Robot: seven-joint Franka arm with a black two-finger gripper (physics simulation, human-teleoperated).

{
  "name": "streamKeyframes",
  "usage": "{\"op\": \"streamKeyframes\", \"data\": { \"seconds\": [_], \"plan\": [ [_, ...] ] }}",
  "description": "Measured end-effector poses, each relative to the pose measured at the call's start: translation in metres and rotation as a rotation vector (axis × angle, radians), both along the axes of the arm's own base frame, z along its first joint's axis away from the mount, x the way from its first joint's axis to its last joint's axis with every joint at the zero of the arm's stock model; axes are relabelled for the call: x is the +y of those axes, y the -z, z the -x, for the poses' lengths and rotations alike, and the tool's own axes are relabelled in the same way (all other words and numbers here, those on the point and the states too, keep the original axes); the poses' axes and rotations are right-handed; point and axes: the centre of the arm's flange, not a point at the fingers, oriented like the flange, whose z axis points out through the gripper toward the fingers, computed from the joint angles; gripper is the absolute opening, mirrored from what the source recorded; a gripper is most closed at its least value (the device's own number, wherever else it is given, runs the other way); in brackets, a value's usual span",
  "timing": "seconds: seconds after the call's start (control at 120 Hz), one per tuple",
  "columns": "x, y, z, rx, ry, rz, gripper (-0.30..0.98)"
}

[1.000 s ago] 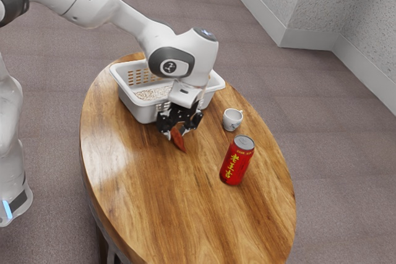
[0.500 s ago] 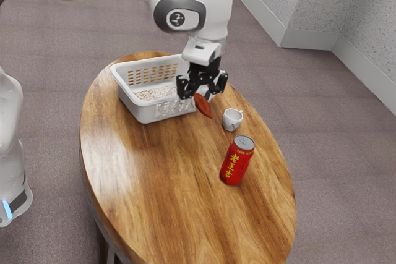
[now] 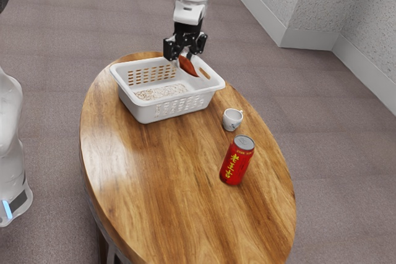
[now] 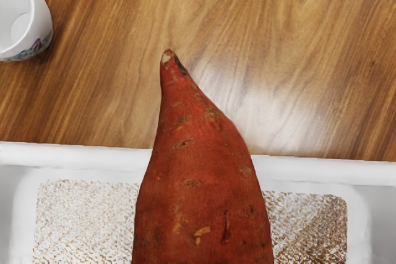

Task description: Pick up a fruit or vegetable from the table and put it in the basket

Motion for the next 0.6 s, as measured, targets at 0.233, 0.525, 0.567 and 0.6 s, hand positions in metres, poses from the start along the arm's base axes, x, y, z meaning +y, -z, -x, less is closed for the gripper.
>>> {"op": "streamKeyframes", "data": {
  "seconds": [0.233,0.525,0.567,0.6],
  "plan": [
    [0.031,0.008,0.006,0.026,-0.042,-0.003,0.27],
    [0.031,0.016,0.0,0.058,-0.033,-0.005,0.63],
    [0.032,0.017,-0.002,0.062,-0.033,-0.007,0.65],
    [0.032,0.017,-0.003,0.066,-0.033,-0.007,0.66]
  ]
}}
